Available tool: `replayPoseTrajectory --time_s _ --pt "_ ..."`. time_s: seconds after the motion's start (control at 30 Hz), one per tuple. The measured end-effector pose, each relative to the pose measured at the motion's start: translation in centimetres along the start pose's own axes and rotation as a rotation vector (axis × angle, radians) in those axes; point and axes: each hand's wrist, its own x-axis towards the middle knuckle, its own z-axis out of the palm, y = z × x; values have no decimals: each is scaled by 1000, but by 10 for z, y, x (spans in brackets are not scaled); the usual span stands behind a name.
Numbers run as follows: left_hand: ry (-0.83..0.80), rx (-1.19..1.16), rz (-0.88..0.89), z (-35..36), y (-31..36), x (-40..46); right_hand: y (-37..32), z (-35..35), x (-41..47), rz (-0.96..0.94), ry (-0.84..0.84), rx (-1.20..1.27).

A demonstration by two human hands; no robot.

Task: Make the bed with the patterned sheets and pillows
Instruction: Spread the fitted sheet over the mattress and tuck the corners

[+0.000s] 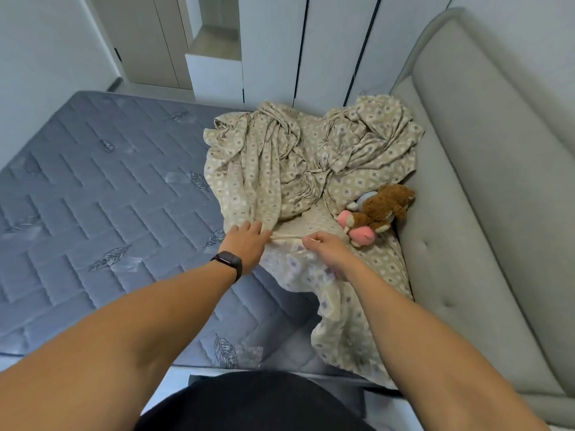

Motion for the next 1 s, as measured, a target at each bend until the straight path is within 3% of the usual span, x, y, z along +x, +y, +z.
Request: replayPoseTrajectory --time_s 0.07,0.17,0.23,0.4,0.57,0.7,0.83,1.0 --pt "-37 -119 -6 -1 2 -1 -3 4 -2 -12 14 8" --pt "-245 -349 68 0 15 -5 -6 13 -8 14 40 111" --pt "-293 -359 158 5 28 -9 -5 18 -9 35 72 156" --pt "-252 -464 48 13 42 1 3 25 -1 95 33 251" --pt "-191 -398 56 13 45 17 -6 26 -23 113 6 432" --pt "-187 -536 5 15 46 23 0 16 -21 134 -37 512" --pt "-252 -575 -45 16 55 30 3 10 -14 123 -54 481" --pt "-135 -539 -28 10 65 41 7 -4 -13 61 -11 303"
